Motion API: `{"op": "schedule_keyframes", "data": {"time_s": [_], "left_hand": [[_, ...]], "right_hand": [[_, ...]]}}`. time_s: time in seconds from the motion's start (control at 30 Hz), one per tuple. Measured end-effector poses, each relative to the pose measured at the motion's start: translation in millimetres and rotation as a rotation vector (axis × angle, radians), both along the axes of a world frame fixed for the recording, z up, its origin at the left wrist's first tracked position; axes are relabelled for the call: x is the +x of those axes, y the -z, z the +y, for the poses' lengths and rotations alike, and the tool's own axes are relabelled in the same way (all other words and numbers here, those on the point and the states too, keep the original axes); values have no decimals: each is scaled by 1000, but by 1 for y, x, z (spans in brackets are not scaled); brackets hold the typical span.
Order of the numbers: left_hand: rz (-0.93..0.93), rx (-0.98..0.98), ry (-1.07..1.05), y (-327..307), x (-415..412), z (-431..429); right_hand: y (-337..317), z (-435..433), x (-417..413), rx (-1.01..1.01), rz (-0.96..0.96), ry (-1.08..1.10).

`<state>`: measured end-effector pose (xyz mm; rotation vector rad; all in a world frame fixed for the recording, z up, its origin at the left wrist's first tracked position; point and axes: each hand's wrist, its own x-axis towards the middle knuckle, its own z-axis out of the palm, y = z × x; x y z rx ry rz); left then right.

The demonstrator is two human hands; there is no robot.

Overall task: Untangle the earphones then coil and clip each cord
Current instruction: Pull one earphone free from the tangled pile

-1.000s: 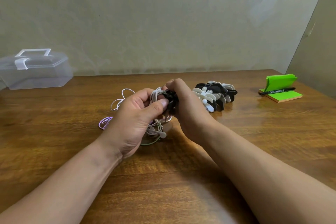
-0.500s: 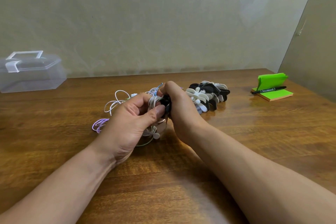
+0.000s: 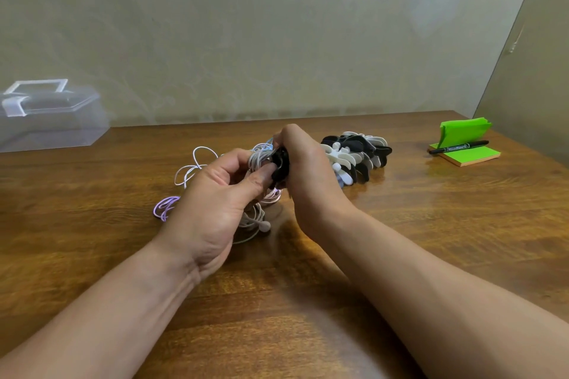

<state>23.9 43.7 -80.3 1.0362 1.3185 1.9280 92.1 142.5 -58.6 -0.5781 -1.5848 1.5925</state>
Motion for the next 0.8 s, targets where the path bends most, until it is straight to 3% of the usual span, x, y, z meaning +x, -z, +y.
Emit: {"op": "schedule_keyframes", "data": {"time_s": [0.17,0.33,0.43,0.6,0.8], "left_hand": [[-15,-80,-1,-3,-4,-2],[-187,-138,95,-14,-15,-6],[-158,-149,95,-18,-21,-12],[-51,-250,103,-15,-22,-14],[-64,-262,132,-17,-20,-17]], "right_hand": [[3,6,13,3,-123,-140],[-1,25,27,178,-122,-397],[-8,34,34,242,-134,-556],[-12,38,37,329,-218,-564],[-9,39,38,306,-198,-572]]}}
